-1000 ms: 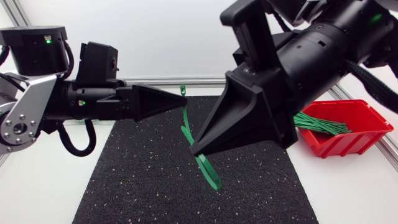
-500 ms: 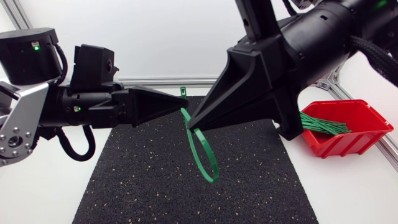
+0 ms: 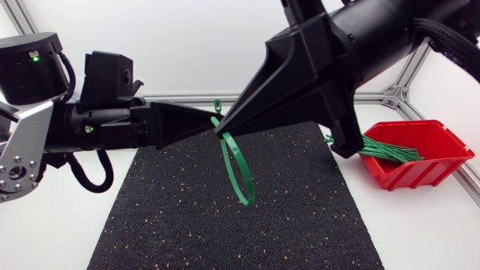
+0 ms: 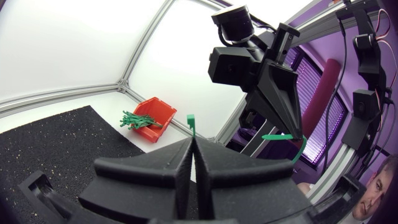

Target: Take a green cable tie from the red box, thread the tail through the head to close it, then place it in the transparent bin on the left.

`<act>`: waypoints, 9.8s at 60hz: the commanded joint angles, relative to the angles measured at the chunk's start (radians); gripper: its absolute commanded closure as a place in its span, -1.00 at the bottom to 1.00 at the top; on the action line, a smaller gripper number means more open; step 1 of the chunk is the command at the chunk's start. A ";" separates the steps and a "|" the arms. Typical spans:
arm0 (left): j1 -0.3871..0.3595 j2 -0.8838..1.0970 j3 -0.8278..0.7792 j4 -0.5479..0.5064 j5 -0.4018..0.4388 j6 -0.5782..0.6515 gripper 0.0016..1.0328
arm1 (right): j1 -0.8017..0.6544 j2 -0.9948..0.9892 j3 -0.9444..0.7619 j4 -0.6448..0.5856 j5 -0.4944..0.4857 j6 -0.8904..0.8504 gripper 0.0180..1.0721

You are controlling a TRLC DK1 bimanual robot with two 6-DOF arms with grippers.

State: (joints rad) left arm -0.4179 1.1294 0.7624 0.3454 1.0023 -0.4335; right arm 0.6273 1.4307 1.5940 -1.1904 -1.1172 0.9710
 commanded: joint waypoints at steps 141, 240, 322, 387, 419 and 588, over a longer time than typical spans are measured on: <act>-0.068 -0.163 -0.101 0.127 -0.231 -0.027 0.94 | -0.054 0.080 0.032 0.109 -0.013 0.055 0.89; -0.153 -0.218 -0.104 0.106 -0.307 0.058 0.94 | -0.087 0.192 0.133 0.094 -0.026 0.063 0.89; -0.056 -0.158 -0.087 0.072 -0.251 0.180 0.94 | -0.132 0.128 0.159 0.040 0.014 0.025 0.08; 0.007 -0.043 -0.112 0.099 -0.041 0.565 0.93 | -0.109 0.266 0.146 0.034 0.043 -0.272 0.37; -0.013 -0.043 -0.110 0.099 -0.042 0.564 0.93 | -0.081 0.243 0.104 0.048 0.045 -0.291 0.82; 0.634 0.710 0.819 -0.384 -1.147 0.938 -0.94 | -0.089 -0.006 -0.195 0.219 1.373 -0.520 -0.90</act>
State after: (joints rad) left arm 0.2142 1.8130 1.5539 -0.0532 -0.1314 0.4759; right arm 0.5457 1.4570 1.4303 -0.9688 0.2443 0.4629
